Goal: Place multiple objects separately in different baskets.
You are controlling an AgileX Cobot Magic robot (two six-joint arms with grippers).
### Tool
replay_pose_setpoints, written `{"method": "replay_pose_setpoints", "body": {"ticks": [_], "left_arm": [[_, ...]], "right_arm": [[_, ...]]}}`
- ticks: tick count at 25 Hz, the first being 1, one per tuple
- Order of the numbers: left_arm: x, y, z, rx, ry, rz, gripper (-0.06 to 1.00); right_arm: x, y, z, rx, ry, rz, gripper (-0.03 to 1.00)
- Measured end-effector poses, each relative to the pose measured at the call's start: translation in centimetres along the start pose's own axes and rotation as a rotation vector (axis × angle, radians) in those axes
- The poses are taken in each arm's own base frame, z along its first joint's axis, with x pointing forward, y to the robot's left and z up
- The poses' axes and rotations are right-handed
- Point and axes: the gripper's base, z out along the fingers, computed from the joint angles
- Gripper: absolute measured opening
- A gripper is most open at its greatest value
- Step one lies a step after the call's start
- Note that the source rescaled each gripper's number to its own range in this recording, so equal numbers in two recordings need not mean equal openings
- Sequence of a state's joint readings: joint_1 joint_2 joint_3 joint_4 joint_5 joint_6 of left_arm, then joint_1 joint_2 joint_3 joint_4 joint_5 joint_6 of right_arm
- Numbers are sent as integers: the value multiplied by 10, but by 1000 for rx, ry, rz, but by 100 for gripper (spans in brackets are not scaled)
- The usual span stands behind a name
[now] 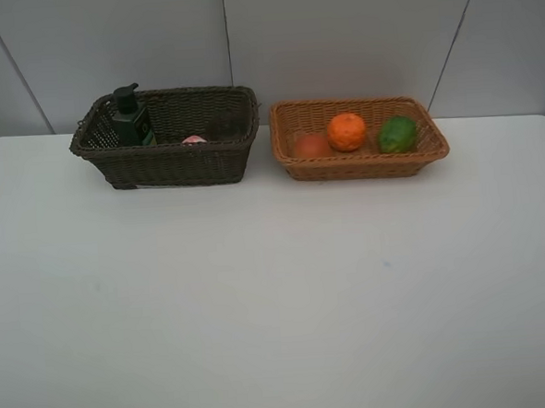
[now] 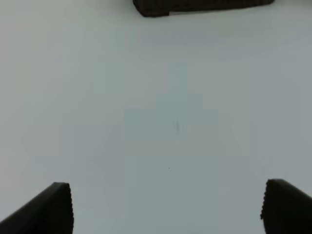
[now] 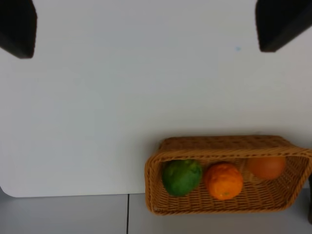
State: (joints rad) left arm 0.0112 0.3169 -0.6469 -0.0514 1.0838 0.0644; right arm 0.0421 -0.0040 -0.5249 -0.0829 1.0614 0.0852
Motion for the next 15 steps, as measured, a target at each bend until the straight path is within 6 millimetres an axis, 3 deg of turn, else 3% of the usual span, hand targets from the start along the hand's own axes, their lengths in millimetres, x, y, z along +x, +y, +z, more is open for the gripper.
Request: {"method": "replay_pose_setpoints", "body": {"ticks": [5,9,15], "left_arm": [[30,-3,-19,7,-147,4,100],[51,-4,-15,8,-200,17,100],[53,-5,-12,12,-203,20,100]], "right_arm": [[0,0,0,0,0,0,96],[0,0,0,0,0,0,96],[0,0,0,0,0,0,96]]}}
